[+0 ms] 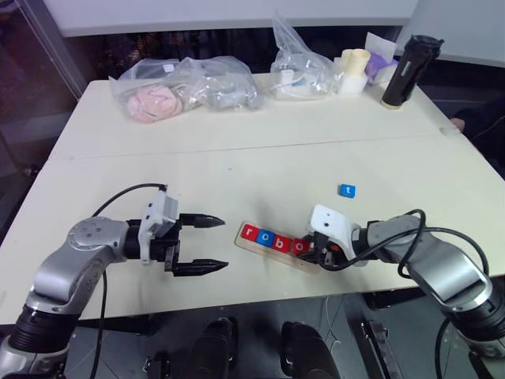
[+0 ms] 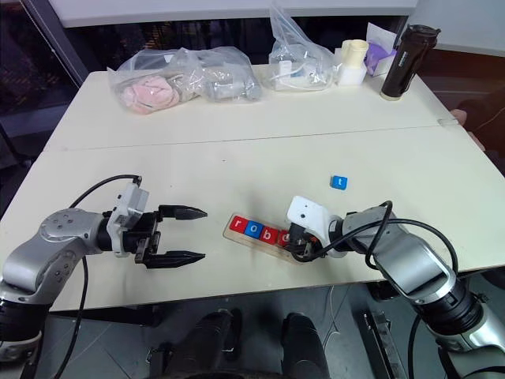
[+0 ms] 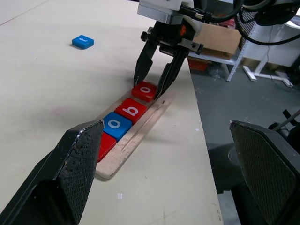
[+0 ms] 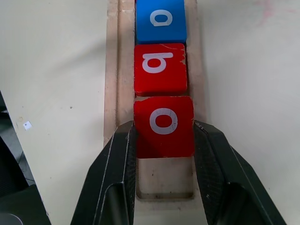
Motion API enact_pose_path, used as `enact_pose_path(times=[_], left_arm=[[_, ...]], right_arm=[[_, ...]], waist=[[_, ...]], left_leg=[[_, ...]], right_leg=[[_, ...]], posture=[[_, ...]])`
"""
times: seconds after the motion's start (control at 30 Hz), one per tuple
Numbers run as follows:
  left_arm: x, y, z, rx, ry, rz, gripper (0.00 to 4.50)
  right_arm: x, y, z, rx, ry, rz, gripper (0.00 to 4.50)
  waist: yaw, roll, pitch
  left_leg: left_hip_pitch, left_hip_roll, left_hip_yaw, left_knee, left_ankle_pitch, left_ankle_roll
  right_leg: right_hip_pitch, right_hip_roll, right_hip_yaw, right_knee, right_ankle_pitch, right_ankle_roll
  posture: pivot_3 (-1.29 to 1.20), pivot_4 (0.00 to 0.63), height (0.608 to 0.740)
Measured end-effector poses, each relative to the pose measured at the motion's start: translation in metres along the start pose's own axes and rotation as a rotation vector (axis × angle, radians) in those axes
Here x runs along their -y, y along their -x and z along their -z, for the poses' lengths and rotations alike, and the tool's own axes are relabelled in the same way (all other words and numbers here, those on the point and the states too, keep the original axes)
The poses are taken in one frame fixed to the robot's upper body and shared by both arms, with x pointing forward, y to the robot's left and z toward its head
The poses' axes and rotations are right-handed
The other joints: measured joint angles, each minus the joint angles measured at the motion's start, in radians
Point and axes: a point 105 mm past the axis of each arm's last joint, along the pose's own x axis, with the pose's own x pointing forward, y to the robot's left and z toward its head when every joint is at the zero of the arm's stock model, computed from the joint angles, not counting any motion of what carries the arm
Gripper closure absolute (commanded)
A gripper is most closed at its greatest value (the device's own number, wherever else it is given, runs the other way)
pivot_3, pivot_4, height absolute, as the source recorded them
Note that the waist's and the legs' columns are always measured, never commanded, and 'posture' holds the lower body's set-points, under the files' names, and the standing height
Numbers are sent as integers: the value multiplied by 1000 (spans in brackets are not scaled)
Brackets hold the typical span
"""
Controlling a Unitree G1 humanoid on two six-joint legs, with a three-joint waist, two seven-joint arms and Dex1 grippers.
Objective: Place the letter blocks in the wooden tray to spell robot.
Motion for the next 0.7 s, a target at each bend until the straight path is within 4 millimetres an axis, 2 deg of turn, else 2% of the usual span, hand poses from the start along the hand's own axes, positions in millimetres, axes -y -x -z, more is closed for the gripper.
enact_pose_path(times=[0.2,0.23,0.7], left_arm=[[0,0,0,0,0,-1,0],[0,0,0,0,0,-1,0],[0,-1,0,6,0,-1,0]], right_arm=[[-1,-1,-2,3,6,-4,306],[-1,-1,-2,3,6,-4,41],[-1,-1,-3,7,2,-4,41]], waist=[[0,0,0],[0,0,0],[0,0,0]], left_leg=[[0,0,0,0,0,0],[0,0,0,0,0,0],[0,0,0,0,0,0]], right_leg=[[0,0,0,0,0,0],[0,0,0,0,0,0],[0,0,0,0,0,0]], posture=[[0,150,725],[0,150,725],[0,150,725]])
